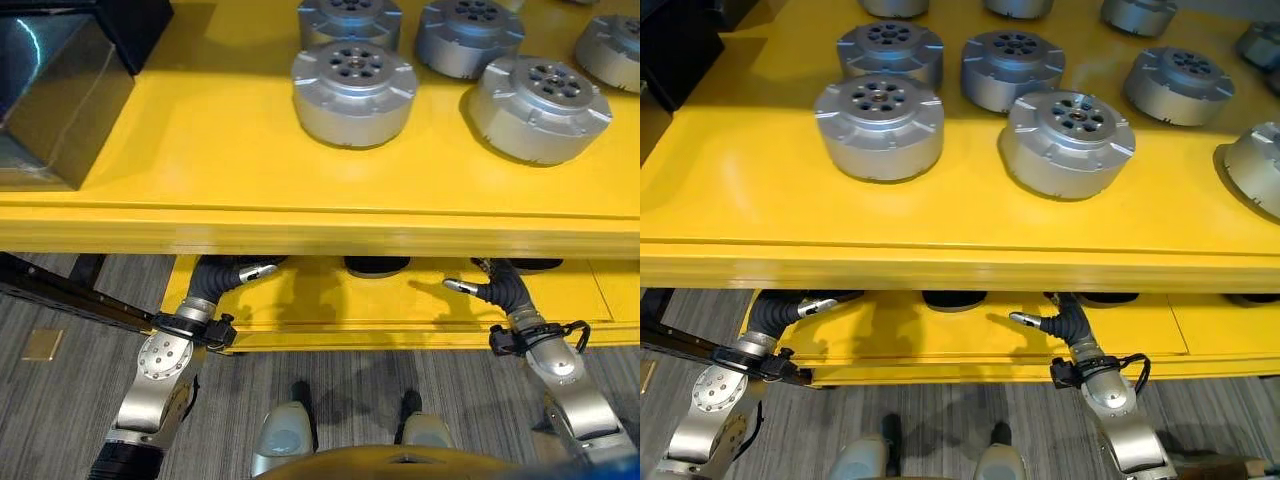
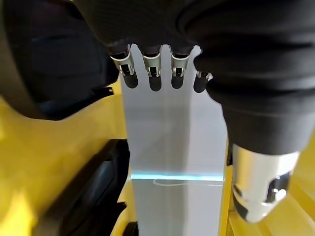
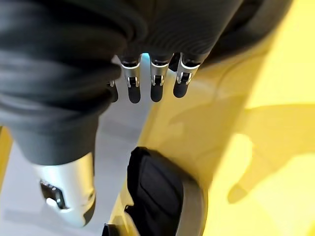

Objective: Move parts from the plastic box to the shelf.

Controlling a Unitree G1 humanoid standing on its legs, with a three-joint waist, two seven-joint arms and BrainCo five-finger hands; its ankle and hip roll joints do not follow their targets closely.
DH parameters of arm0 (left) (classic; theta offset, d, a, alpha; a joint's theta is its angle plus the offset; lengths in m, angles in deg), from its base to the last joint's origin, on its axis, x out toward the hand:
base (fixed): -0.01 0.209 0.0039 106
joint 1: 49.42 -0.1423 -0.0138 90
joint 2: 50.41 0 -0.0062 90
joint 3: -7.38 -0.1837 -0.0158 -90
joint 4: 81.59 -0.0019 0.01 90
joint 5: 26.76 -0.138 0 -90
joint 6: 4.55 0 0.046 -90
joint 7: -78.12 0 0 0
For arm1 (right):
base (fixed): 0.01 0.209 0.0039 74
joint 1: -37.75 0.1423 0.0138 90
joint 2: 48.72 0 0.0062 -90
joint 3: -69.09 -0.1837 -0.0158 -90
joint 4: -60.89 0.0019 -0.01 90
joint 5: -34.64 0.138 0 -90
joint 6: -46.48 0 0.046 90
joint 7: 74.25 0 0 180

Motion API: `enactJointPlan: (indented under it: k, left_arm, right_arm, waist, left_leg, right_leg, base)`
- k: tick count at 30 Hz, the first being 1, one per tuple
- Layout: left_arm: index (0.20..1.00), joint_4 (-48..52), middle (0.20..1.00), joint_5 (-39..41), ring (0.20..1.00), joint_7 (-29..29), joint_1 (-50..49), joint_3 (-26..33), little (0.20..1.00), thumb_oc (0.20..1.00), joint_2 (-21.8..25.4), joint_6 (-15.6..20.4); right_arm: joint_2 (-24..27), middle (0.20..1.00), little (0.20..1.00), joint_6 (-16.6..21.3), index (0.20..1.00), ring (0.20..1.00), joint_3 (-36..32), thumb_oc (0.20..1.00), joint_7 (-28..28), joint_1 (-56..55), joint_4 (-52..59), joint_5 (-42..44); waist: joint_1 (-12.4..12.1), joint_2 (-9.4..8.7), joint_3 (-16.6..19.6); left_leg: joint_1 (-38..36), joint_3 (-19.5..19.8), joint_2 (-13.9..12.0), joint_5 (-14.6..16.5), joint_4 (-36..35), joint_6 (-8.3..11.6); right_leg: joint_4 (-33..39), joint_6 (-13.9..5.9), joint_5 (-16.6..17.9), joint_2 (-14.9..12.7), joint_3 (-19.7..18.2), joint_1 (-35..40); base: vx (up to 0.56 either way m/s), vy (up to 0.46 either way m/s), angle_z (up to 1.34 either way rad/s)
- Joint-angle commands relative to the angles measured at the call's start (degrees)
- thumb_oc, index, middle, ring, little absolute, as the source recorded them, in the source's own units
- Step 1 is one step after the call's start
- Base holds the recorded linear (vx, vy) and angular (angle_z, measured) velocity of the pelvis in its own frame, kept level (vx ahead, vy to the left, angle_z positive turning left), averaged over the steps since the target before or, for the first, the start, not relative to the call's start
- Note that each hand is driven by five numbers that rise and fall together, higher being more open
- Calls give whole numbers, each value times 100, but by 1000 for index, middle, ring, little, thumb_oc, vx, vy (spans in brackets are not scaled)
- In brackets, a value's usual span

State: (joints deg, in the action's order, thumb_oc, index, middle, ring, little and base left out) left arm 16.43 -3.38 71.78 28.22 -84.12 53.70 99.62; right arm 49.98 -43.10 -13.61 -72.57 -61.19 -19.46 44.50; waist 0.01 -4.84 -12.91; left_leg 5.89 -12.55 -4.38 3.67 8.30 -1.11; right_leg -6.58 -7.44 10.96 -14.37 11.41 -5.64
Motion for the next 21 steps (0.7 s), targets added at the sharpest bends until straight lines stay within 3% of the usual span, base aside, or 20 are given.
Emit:
enactJointPlan:
  k: [1,3,4,6,15,19,21]
  left_arm:
    - [1000,403,1000,-206,1000,72,-104,175,1000,1000,239,400]
    - [1000,505,1000,16,1000,55,-146,205,1000,1000,250,171]
    - [1000,516,1000,77,1000,31,-147,222,1000,1000,238,117]
    - [1000,411,1000,39,1000,143,-61,231,1000,1000,198,86]
    - [1000,409,1000,208,1000,278,-179,106,1000,1000,-192,-23]
    - [1000,435,1000,243,1000,296,-413,90,1000,1000,-301,-57]
    - [1000,370,1000,229,1000,299,-425,48,1000,1000,-304,-25]
  right_arm:
    - [222,1000,1000,516,1000,1000,-122,1000,-83,64,239,55]
    - [293,1000,1000,567,1000,1000,-85,1000,-112,7,325,125]
    - [309,1000,1000,577,1000,1000,-79,1000,-111,40,311,119]
    - [413,1000,1000,657,1000,1000,-46,1000,-132,230,107,177]
    - [893,1000,1000,535,1000,1000,40,1000,-256,276,289,241]
    - [993,1000,1000,437,1000,1000,99,1000,-224,219,341,283]
    - [1042,1000,1000,406,1000,1000,114,1000,-154,238,305,269]
  waist:
    - [-117,52,105]
    - [-115,-10,197]
    - [-156,-28,243]
    - [-310,-133,289]
    - [-284,21,265]
    - [-234,108,307]
    - [-211,145,310]
  left_leg:
    - [-449,382,-6,73,-653,14]
    - [-313,505,1,-54,-662,-10]
    - [-215,507,-6,-128,-633,27]
    - [248,495,-80,-357,-332,319]
    - [30,692,-371,-707,-652,696]
    - [-136,692,-777,-1142,-1120,927]
    - [-139,696,-843,-1213,-1154,975]
  right_leg:
    - [-688,-513,-771,296,-304,114]
    - [-1405,-306,-1338,897,-613,217]
    - [-1344,-222,-1482,960,-574,300]
    - [-465,73,-1833,1000,-304,893]
    - [588,263,-1371,1033,-170,998]
    - [884,313,-1225,1111,-110,971]
    - [958,316,-1192,1112,-80,967]
  base:
    - [-92,-115,3]
    - [-95,-154,22]
    - [-94,-171,16]
    - [-97,-305,-1]
    - [-89,-227,-5]
    - [-93,-205,-12]
    - [-110,-148,-9]
